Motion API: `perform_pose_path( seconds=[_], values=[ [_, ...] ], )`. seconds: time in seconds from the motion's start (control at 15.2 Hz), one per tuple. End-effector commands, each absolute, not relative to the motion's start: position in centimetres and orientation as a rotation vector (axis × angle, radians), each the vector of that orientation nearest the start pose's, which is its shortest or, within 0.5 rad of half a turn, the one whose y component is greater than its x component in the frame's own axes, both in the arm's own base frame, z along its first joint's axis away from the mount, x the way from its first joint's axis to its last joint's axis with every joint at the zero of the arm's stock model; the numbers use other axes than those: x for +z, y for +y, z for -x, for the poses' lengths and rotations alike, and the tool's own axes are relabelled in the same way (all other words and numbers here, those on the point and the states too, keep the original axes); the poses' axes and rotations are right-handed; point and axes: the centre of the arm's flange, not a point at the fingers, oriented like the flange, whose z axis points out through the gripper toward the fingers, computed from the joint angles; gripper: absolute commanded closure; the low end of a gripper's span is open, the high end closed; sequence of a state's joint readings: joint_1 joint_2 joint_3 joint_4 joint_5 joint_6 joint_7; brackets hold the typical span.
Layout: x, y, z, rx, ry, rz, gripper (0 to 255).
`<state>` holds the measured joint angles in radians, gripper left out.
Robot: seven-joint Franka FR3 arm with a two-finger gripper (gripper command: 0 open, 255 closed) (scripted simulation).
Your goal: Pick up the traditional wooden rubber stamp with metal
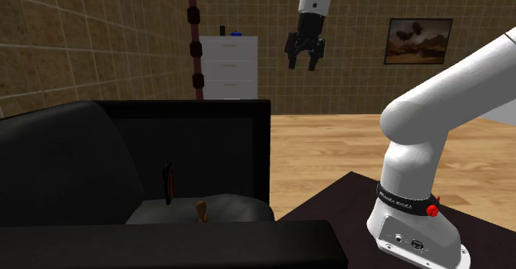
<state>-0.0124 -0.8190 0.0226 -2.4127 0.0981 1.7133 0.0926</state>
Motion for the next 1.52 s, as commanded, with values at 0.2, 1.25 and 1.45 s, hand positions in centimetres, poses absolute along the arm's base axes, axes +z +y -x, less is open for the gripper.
perform_pose_path(
  seconds=[0.2, 1.25, 1.45],
  values=[
    [56.1, 4.4, -32.3, -0.167, 0.133, 3.058, 0],
    [41.5, 19.7, -37.5, -0.116, 0.055, 3.122, 0],
    [38.7, 22.5, -38.3, -0.106, 0.040, 3.133, 0]
  ],
)
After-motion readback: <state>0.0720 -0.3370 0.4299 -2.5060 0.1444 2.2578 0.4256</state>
